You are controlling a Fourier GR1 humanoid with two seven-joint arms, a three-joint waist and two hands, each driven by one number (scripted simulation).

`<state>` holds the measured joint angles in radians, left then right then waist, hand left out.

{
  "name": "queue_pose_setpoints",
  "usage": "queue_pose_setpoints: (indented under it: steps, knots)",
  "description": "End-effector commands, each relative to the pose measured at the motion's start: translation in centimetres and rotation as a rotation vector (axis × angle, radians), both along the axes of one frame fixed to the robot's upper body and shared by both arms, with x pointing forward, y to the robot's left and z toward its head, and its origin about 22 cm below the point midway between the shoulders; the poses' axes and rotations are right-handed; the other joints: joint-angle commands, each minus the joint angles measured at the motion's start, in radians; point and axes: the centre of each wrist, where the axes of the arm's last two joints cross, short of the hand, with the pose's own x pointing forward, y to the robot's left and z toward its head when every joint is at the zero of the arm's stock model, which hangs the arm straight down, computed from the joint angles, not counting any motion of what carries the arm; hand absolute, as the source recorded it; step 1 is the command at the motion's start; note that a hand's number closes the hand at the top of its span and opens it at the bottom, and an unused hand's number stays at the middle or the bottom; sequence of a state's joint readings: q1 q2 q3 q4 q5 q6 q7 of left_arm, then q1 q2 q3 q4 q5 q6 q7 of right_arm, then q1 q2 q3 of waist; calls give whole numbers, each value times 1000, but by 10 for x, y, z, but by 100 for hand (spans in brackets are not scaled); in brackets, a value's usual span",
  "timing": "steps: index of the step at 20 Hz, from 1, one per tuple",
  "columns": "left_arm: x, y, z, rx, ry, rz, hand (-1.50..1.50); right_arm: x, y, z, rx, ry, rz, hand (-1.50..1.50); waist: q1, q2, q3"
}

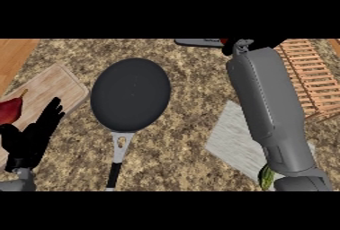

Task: Pick the can from the placemat and place it in the tiered shelf

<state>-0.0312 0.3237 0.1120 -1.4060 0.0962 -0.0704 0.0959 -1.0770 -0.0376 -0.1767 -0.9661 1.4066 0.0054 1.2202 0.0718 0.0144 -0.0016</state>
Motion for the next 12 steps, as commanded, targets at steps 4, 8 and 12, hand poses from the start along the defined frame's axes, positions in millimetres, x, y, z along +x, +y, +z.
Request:
queue_pose_setpoints:
  steps: [4,8,12]
  knots:
    - [1,-4,-2,-13,-1,20,0,-8,35,68,126,-293,-206,150,-22,-9,-1]
    - [6,-5,-1,-2,-11,38,0,-5,43,81,53,-325,-233,150,-33,-7,-1]
    - [-5,-2,0,12,1,7,0,-8,55,118,37,-400,-237,150,-18,-7,0]
